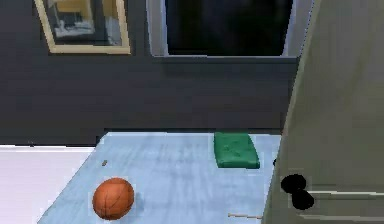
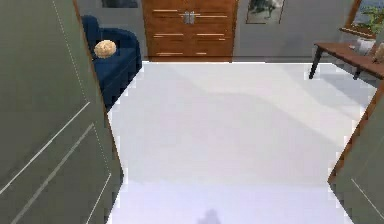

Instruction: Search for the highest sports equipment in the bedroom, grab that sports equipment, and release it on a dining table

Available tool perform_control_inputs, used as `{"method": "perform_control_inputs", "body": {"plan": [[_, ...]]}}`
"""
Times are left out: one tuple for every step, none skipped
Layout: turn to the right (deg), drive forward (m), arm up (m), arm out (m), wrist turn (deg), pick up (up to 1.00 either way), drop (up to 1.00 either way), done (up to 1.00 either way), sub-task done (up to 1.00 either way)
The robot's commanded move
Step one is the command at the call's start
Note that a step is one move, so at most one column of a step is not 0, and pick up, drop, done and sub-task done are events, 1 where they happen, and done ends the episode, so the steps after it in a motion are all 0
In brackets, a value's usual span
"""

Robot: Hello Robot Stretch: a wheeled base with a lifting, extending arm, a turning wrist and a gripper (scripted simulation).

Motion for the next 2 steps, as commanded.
{"method": "perform_control_inputs", "body": {"plan": [[0.0, 0.40, 0.00, 0.00, 0.0, 0.00, 0.00, 0.00, 0.00], [-45.0, 0.00, 0.00, 0.00, 0.0, 0.00, 0.00, 0.00, 0.00]]}}
